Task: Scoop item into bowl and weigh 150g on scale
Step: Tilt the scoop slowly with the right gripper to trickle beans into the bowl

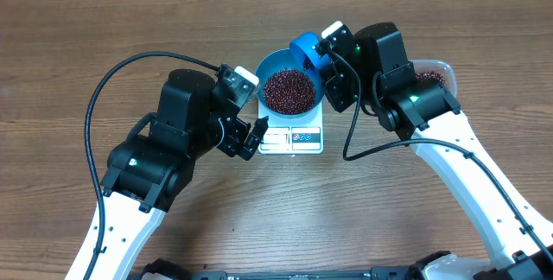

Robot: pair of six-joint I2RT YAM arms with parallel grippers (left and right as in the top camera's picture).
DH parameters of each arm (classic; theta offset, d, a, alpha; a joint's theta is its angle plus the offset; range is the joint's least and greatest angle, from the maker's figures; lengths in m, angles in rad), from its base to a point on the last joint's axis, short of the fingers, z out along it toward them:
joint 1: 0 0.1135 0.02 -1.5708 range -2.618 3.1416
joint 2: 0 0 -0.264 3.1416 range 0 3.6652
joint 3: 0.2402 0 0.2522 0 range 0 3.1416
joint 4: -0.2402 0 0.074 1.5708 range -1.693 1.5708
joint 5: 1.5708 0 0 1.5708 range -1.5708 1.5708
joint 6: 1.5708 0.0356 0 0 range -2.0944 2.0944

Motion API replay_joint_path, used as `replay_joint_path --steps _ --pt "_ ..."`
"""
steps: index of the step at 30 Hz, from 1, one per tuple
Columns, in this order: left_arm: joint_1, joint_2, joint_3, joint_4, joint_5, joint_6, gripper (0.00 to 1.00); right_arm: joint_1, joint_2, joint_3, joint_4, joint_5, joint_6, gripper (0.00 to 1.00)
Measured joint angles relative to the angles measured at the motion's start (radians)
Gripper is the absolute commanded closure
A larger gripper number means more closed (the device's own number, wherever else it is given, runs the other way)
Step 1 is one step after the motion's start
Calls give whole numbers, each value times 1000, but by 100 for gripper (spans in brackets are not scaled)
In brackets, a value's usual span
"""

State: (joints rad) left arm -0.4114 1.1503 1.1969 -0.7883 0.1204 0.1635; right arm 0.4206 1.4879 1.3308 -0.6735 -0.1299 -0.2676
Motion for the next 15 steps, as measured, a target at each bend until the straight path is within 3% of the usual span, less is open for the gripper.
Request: replay_joint_path --steps 15 --pt "0 0 0 0 0 0 0 0 0 0 -19 0 3 96"
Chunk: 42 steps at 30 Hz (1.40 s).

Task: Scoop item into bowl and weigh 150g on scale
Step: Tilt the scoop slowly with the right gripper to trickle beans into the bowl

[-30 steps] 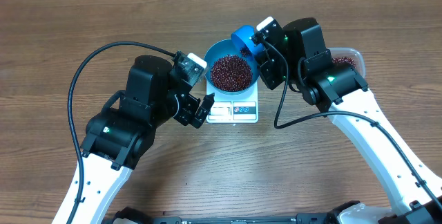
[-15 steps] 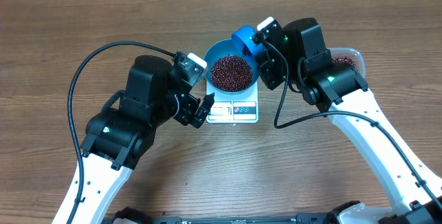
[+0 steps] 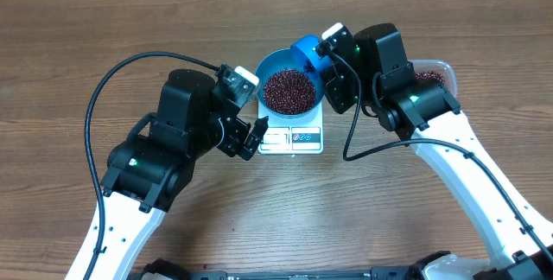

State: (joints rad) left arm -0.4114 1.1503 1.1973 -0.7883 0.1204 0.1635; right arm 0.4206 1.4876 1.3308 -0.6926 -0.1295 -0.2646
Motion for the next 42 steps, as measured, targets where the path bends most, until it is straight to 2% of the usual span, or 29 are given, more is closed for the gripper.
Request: replay_joint_path --steps 33,42 --pt "0 0 0 0 0 0 1 0 0 0 1 0 -2 96" --pt "0 0 0 0 0 0 0 0 0 0 5 3 -89 96"
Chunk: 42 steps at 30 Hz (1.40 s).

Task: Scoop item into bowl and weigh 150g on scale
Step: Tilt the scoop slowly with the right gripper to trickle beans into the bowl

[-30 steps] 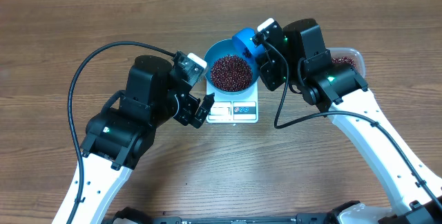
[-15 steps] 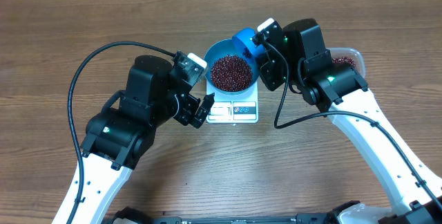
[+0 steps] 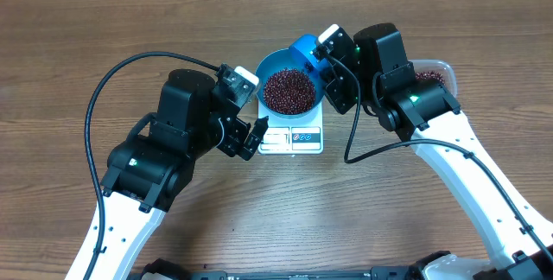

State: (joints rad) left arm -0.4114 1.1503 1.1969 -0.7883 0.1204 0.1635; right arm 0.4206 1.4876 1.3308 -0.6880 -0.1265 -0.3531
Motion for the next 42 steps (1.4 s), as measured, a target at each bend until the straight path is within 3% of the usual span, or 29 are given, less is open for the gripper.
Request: replay_joint_path --steps 42 --pt "0 0 0 0 0 0 1 0 0 0 -2 -1 13 96"
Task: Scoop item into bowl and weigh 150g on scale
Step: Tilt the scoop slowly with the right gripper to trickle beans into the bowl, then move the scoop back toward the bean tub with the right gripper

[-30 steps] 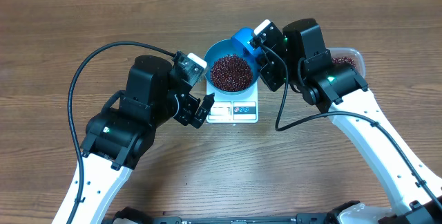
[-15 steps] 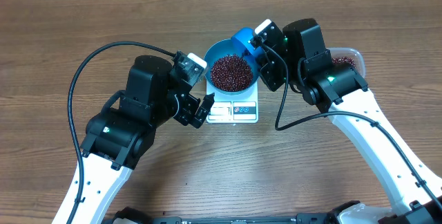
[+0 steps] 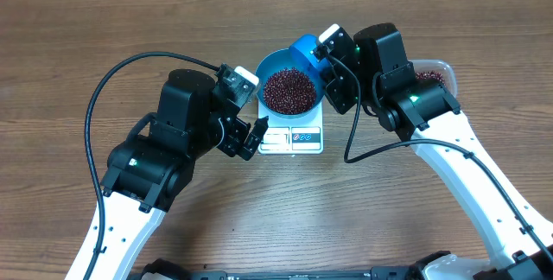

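Observation:
A blue bowl holding dark red beans stands on the white scale at the table's middle. A blue scoop is tilted over the bowl's far right rim, with my right gripper shut on it; its fingers are mostly hidden under the wrist. My left gripper rests beside the scale's left edge, with its fingers apart and nothing between them. The scale's display cannot be read.
A clear container with more red beans sits at the right, partly behind my right arm. Black cables loop over both arms. The wooden table stretches to the left and front.
My right gripper held the blue scoop over the bowl's far right rim at each moment, shifting only slightly between the second and third. The bowl stayed on the scale, full of beans. My left gripper kept its place beside the scale.

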Robot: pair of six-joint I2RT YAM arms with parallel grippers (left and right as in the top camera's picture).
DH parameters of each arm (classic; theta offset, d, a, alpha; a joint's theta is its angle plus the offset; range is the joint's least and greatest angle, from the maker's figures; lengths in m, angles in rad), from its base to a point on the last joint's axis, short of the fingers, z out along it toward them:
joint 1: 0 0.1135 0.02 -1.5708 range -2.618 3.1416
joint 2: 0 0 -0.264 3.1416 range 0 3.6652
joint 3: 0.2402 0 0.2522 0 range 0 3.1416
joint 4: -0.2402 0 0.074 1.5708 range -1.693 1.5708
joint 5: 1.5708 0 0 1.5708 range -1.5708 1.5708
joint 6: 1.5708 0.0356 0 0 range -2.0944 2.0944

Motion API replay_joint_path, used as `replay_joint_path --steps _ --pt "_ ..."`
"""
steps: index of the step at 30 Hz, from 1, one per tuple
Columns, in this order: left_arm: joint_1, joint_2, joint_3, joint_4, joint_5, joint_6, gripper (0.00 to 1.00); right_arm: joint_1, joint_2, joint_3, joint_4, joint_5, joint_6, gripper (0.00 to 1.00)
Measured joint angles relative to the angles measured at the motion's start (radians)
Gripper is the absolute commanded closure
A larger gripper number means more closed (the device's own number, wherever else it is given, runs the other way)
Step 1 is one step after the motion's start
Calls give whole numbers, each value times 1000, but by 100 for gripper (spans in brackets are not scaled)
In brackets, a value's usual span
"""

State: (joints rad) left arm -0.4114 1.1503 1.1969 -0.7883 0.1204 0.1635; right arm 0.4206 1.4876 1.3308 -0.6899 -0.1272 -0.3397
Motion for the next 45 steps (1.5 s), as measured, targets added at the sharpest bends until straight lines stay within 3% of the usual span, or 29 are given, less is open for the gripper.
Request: replay_joint_path --steps 25,32,37,41,45 --pt "0 0 0 0 0 0 0 0 0 0 0 0 -14 96" --pt "0 0 0 0 0 0 0 0 0 0 2 0 -284 96" --pt "0 0 0 0 0 0 0 0 0 0 7 1 -358 96" --pt "0 0 0 0 0 0 0 0 0 0 8 0 -290 95" --pt "0 0 0 0 0 0 0 0 0 0 8 22 -102 96"
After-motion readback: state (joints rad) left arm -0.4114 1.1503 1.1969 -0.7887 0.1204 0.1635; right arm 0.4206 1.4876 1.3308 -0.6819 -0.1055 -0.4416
